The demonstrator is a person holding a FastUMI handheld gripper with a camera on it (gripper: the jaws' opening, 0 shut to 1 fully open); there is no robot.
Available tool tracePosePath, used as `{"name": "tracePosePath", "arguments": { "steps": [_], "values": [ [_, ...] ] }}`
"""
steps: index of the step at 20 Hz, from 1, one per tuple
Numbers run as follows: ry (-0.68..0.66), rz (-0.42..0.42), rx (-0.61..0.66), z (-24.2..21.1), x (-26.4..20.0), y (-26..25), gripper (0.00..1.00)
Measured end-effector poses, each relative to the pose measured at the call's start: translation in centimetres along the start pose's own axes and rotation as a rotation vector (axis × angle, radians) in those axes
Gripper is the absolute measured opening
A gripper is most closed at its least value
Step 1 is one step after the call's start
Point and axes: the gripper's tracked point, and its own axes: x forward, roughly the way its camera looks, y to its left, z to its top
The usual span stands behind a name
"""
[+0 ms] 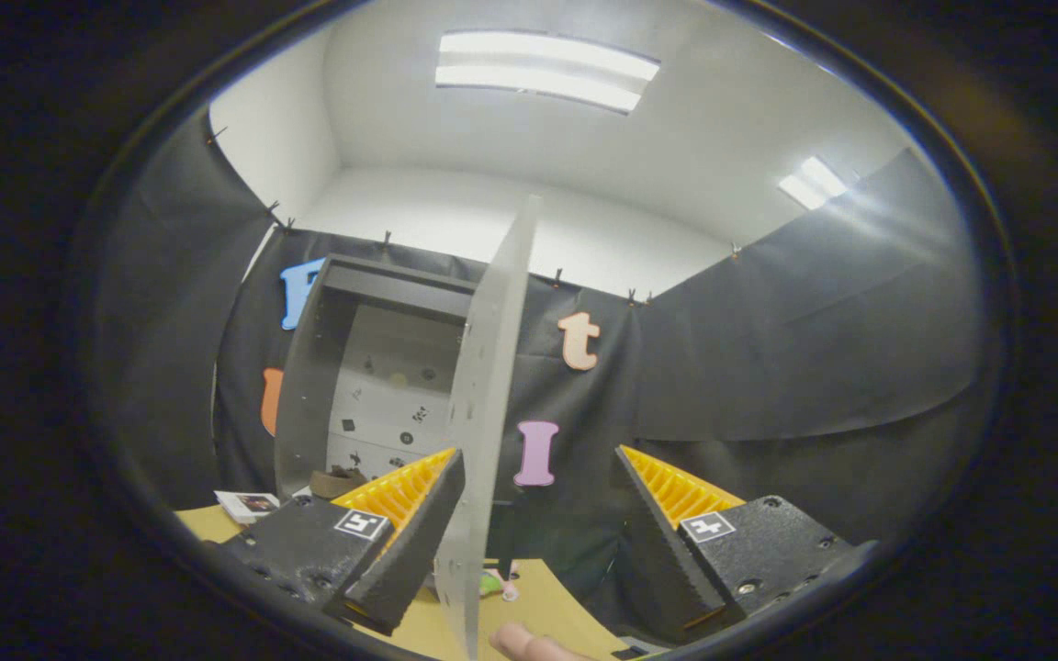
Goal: Open the shoe cabinet door, grab the shoes and put them into the shoe cabinet, then close the shoe cabinet door.
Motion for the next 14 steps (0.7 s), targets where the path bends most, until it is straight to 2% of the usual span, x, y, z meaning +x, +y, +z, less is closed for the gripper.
{"name": "tracePosePath", "arguments": {
  "steps": [4,11,14],
  "values": [
    [0.042,-0.075,0.061,-1.2,0.7,-6.3,1.00],
    [0.123,-0.101,0.090,-3.7,2.7,-14.0,1.00],
    [0.156,-0.126,0.075,-6.0,4.5,-16.6,1.00]
  ]
}}
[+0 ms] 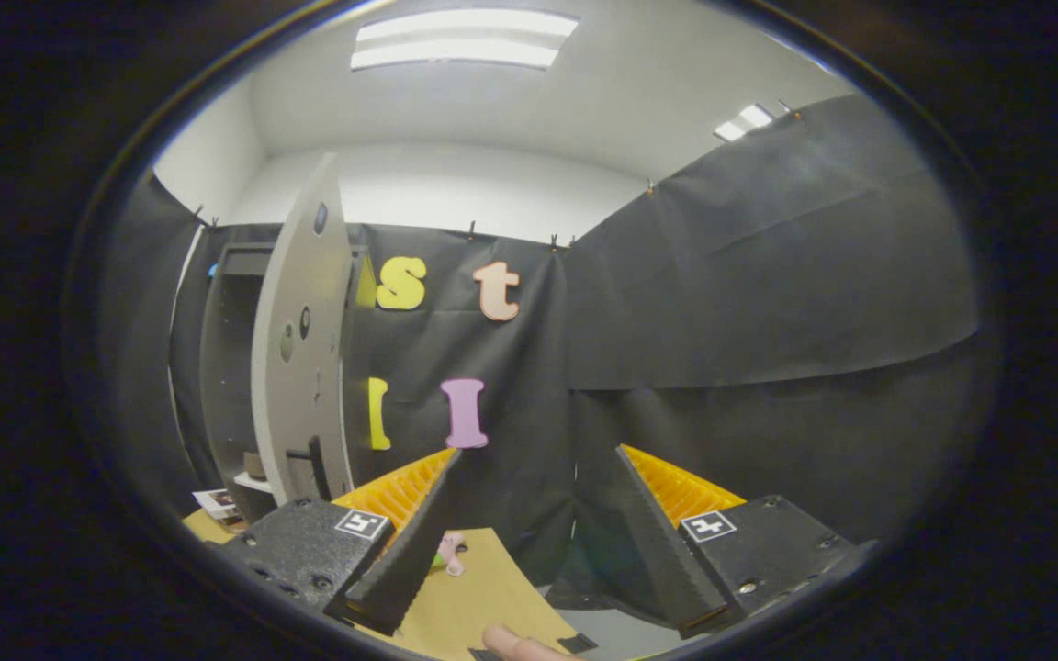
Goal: Open the shoe cabinet door, grab the shoes and put them into the shoe cabinet, then close the shoe cabinet door.
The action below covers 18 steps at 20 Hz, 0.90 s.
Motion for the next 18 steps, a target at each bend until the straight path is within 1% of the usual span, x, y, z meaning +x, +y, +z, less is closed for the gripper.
{"name": "tracePosePath", "arguments": {
  "steps": [1,3,5,7,10,13,16,18],
  "values": [
    [0.014,-0.003,-0.005,-0.6,0.8,-0.6,1.00],
    [0.035,-0.050,0.003,-1.7,2.8,-2.2,1.00],
    [0.042,-0.043,-0.009,-2.8,4.2,-2.1,1.00],
    [0.025,-0.043,-0.019,-3.0,5.6,-2.4,1.00],
    [0.012,-0.036,-0.066,-3.9,8.1,-2.2,1.00],
    [0.015,0.031,-0.080,-5.0,9.4,-0.9,1.00],
    [0.068,0.114,-0.060,-7.3,10.9,1.3,1.00],
    [0.089,0.137,-0.053,-8.0,11.6,2.7,1.00]
  ]
}}
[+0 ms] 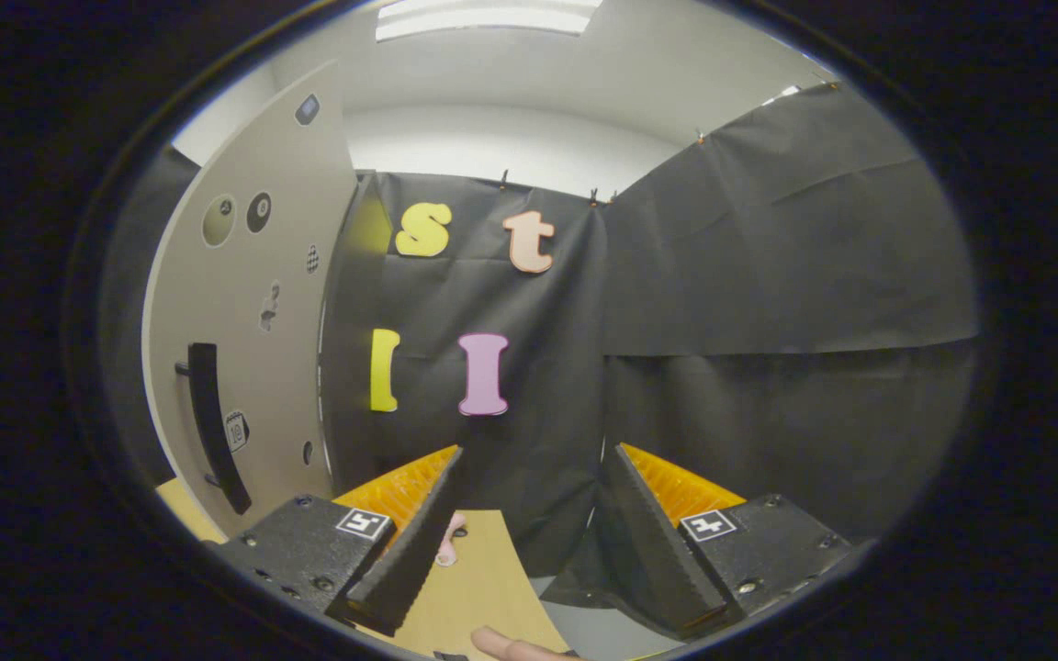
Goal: Open the shoe cabinet door, grab the shoes and put them into the shoe cabinet, then close the shoe cabinet door.
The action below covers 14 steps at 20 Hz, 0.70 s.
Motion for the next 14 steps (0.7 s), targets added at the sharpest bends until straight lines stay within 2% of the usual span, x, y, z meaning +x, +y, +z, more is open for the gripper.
{"name": "tracePosePath", "arguments": {
  "steps": [2,7,10,12,13,14],
  "values": [
    [0.003,0.005,0.007,-0.1,0.6,0.8,1.00],
    [0.047,0.137,0.025,-0.8,0.3,7.0,1.00],
    [0.093,0.174,-0.029,-2.0,-0.2,10.7,0.99],
    [0.155,0.236,-0.036,-3.4,-0.7,14.5,1.00],
    [0.172,0.217,-0.036,-3.9,-0.9,14.8,1.00],
    [0.169,0.201,-0.022,-3.5,-1.1,14.7,0.89]
  ]
}}
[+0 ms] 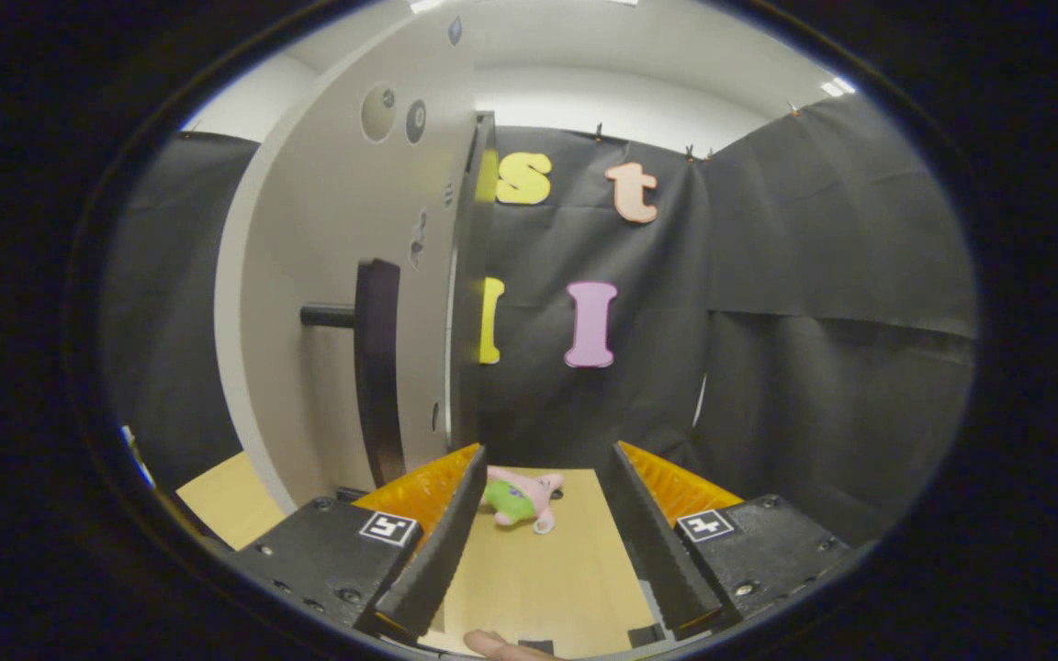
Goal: Open the shoe cabinet door, grab the shoes and put them into the shoe cabinet, then close the shoe cabinet door.
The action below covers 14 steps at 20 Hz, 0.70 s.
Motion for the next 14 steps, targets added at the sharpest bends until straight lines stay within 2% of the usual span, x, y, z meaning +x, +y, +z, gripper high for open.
{"name": "tracePosePath", "arguments": {
  "steps": [4,9,14],
  "values": [
    [0.000,-0.009,0.017,0.1,0.3,0.4,0.88],
    [-0.015,0.054,0.063,-0.1,-0.1,2.3,0.88],
    [-0.023,0.097,0.047,0.1,-0.5,4.8,0.88]
  ]
}}
